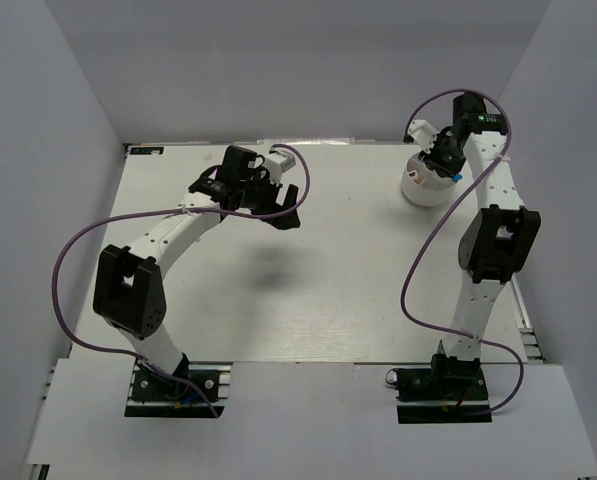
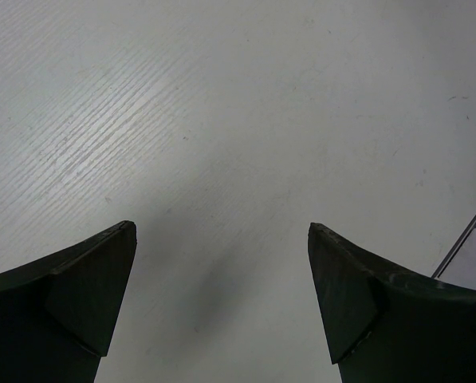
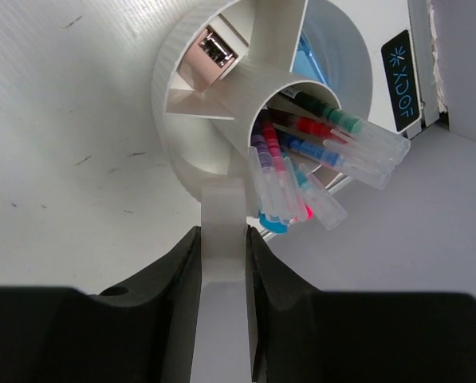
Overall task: Sort the stationery into containers
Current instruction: Place the stationery in the storage box.
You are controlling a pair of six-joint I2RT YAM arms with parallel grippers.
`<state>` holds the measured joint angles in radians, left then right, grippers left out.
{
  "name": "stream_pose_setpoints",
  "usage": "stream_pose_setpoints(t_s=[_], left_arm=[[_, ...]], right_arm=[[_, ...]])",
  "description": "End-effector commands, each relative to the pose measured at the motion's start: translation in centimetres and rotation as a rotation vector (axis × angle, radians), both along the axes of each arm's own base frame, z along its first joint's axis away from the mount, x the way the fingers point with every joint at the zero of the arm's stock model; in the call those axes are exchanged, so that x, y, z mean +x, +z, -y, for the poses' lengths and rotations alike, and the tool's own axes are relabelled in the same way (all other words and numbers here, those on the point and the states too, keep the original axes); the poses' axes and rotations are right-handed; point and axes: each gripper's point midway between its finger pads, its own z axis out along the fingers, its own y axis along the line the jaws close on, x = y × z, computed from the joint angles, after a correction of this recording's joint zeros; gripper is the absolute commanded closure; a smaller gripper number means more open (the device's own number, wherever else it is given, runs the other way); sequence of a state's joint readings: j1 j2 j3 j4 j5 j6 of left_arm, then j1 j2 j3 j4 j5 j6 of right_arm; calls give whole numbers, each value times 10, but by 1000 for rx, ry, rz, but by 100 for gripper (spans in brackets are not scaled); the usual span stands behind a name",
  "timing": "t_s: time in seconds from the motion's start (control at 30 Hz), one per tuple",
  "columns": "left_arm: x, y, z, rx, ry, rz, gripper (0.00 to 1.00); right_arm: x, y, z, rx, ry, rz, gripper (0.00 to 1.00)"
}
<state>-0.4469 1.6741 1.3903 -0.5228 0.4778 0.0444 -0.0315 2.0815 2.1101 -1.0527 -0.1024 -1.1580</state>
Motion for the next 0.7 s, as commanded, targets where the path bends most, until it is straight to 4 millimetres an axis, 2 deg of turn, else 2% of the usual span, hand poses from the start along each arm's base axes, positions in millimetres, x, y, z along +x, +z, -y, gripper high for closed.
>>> stream_pose_setpoints(t_s=[0.0,0.17,0.37,0.67], left_arm=[[2,5,0,-11,-7,15,2],[3,3,0,-3,-6,10,2],[5,0,0,-1,2,8,2],[5,-4,0,4,2,2,2]], right_arm=[[13,1,6,-52,21,44,100],[21,-5,6,-81,51,51,100],[19,-19,5,-119,110,11,100],[13,-19,-2,-128,152,-5,100]])
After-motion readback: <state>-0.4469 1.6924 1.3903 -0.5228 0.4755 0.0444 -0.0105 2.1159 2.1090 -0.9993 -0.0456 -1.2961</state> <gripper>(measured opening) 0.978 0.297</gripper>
